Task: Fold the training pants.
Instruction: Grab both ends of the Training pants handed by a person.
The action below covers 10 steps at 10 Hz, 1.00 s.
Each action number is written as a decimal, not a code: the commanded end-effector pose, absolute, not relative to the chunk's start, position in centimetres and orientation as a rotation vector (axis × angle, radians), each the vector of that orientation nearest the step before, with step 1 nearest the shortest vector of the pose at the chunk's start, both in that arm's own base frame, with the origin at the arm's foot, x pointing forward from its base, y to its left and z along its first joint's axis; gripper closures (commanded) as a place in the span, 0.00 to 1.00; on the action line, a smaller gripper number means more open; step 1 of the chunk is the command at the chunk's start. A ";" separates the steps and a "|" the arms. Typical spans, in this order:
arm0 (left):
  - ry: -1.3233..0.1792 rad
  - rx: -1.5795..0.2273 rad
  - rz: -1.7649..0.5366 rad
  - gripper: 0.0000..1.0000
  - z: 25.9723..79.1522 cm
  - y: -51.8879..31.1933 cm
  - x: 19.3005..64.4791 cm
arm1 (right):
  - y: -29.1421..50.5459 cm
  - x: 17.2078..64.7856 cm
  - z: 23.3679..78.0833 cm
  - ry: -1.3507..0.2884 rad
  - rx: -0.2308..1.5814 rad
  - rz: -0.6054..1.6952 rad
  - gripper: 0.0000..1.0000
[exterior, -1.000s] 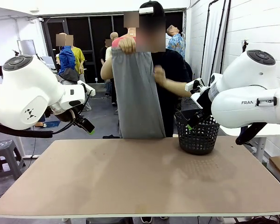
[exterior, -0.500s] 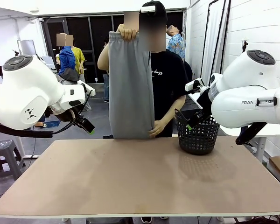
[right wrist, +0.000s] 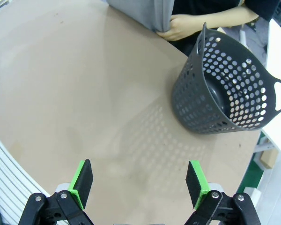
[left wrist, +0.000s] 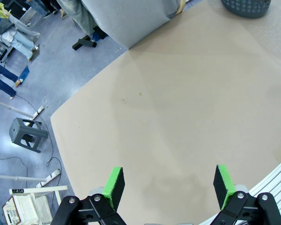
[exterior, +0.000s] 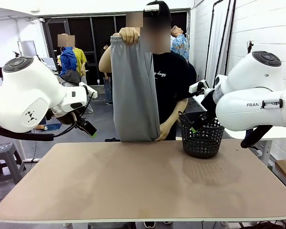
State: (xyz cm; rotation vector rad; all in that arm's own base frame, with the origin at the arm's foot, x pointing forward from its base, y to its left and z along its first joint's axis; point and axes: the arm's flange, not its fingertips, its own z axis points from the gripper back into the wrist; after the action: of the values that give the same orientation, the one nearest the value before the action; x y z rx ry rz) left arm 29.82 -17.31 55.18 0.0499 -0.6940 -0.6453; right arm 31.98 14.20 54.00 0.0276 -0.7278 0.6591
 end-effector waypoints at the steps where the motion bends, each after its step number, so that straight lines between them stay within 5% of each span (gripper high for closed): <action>1: -0.692 0.055 -0.666 0.00 55.1 -17.1 30.0 | 14.1 32.0 54.0 -0.727 0.030 0.658 0.00; 10: -0.692 0.055 -0.666 0.00 55.1 -17.1 30.0 | 14.1 32.0 54.0 -0.727 0.030 0.658 0.00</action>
State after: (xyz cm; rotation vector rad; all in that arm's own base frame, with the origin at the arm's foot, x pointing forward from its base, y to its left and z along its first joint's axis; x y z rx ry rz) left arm 29.82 -17.31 55.18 0.0499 -0.6940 -0.6453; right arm 31.98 14.20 54.00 0.0276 -0.7278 0.6591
